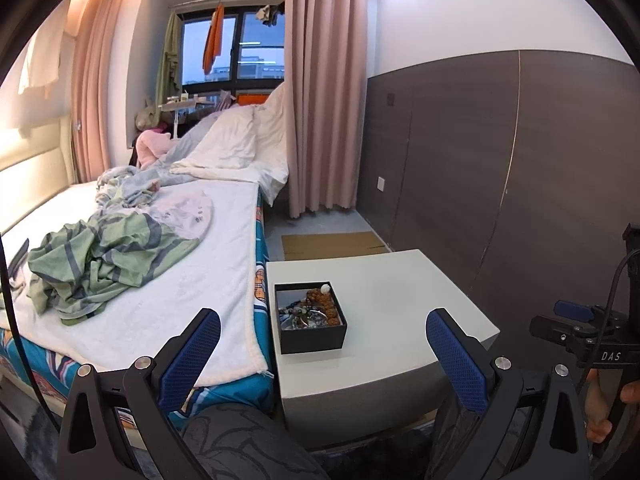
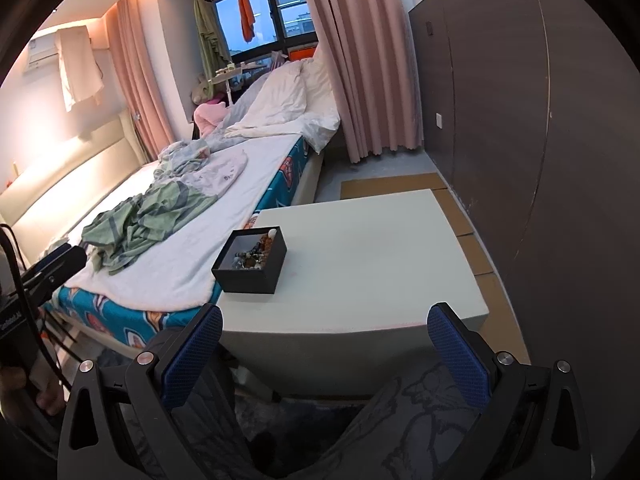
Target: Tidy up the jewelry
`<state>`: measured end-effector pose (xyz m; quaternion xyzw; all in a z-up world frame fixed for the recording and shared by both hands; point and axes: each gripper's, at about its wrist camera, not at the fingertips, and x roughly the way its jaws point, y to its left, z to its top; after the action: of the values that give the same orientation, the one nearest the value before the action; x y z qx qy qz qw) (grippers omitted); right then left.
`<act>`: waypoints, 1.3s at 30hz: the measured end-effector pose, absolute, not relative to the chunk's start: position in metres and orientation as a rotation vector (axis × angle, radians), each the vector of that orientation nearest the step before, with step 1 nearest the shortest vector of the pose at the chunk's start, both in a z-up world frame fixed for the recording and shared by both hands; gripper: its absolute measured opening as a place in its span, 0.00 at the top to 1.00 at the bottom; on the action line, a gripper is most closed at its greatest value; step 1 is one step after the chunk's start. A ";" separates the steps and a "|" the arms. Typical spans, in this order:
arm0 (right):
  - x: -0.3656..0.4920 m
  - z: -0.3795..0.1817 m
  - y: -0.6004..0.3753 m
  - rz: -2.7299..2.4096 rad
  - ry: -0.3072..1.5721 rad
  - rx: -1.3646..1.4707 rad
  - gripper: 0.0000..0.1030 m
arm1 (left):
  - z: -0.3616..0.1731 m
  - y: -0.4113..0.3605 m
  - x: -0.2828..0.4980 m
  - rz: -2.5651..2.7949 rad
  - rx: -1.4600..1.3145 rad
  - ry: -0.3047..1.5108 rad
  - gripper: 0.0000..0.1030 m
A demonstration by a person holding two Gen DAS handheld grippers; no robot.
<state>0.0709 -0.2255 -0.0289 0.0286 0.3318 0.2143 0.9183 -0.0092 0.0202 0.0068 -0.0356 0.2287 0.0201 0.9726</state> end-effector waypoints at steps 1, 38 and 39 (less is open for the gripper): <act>0.071 -0.029 -0.226 0.439 0.681 0.062 0.00 | 0.007 0.020 -0.009 0.040 -0.076 0.462 0.00; 0.070 -0.035 -0.227 0.429 0.710 0.065 0.00 | -0.003 0.027 -0.006 0.061 -0.082 0.478 0.00; 0.071 -0.035 -0.226 0.432 0.713 0.068 0.00 | -0.003 0.027 -0.006 0.061 -0.082 0.479 0.00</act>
<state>0.0715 -0.2263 -0.0354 0.0329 0.3462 0.2098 0.9138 -0.0058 0.0268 -0.0031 -0.0404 0.2372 0.0302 0.9701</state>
